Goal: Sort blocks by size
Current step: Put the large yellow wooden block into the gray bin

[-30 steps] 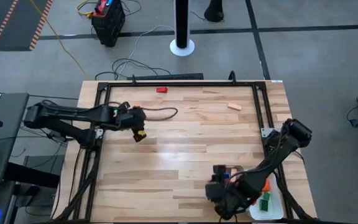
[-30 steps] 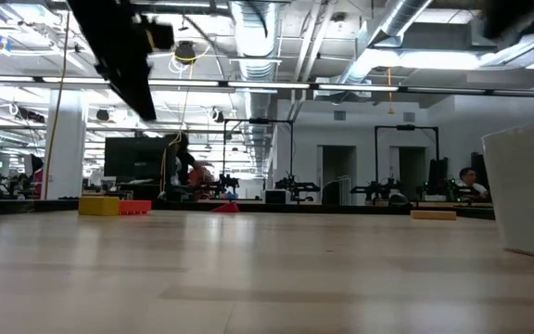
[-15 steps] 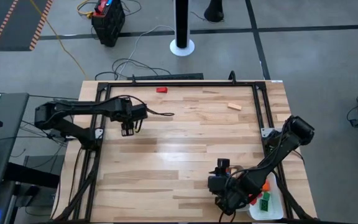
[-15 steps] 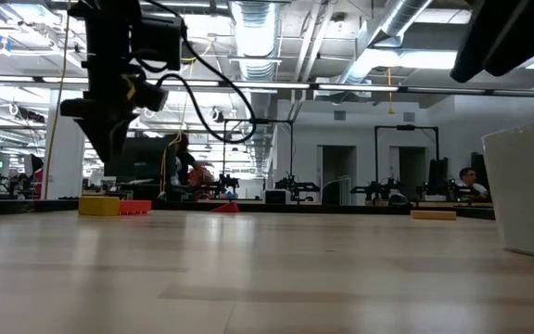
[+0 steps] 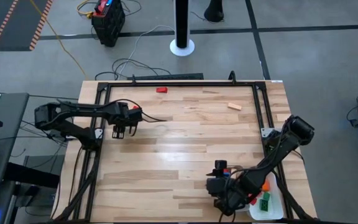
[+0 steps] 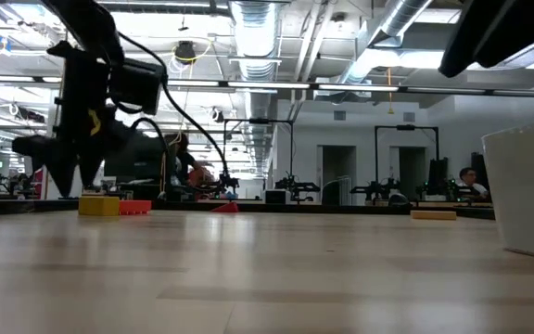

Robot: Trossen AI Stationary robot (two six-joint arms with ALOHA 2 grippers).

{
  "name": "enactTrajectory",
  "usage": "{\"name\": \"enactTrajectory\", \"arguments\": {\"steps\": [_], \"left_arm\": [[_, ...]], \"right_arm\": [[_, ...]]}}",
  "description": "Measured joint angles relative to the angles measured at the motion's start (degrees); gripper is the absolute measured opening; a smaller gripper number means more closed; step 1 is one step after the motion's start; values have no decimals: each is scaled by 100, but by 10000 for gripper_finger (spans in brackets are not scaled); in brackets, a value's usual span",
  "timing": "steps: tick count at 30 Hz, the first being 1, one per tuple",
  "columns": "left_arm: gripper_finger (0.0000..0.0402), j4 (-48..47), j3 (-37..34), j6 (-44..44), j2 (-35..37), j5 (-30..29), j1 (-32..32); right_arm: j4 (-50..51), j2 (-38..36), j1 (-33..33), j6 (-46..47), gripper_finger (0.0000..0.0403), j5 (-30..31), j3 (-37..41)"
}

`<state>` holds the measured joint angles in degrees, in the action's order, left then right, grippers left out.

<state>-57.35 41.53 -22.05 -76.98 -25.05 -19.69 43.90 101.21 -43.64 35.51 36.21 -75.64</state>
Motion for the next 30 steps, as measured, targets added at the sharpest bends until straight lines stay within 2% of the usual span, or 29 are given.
{"name": "enactTrajectory", "arguments": {"steps": [9, 15, 18, 23, 30], "left_arm": [[212, 952, -291, -811, 1, -179, -163], [212, 1049, -350, -1398, -62, 375, -402], [212, 1155, -346, -1369, -178, 392, -454], [212, 1054, -372, -1285, -294, 979, -433], [212, 1180, -372, -983, -299, 955, -420]], "right_arm": [[-141, 0, 108, -169, 218, -4, 0], [-281, 2, 103, -277, 218, -7, 0], [-271, 2, 87, -286, 218, -7, 0], [-252, 4, 96, -300, 218, -9, 0], [-241, 4, 96, -275, 218, -13, 0]]}}
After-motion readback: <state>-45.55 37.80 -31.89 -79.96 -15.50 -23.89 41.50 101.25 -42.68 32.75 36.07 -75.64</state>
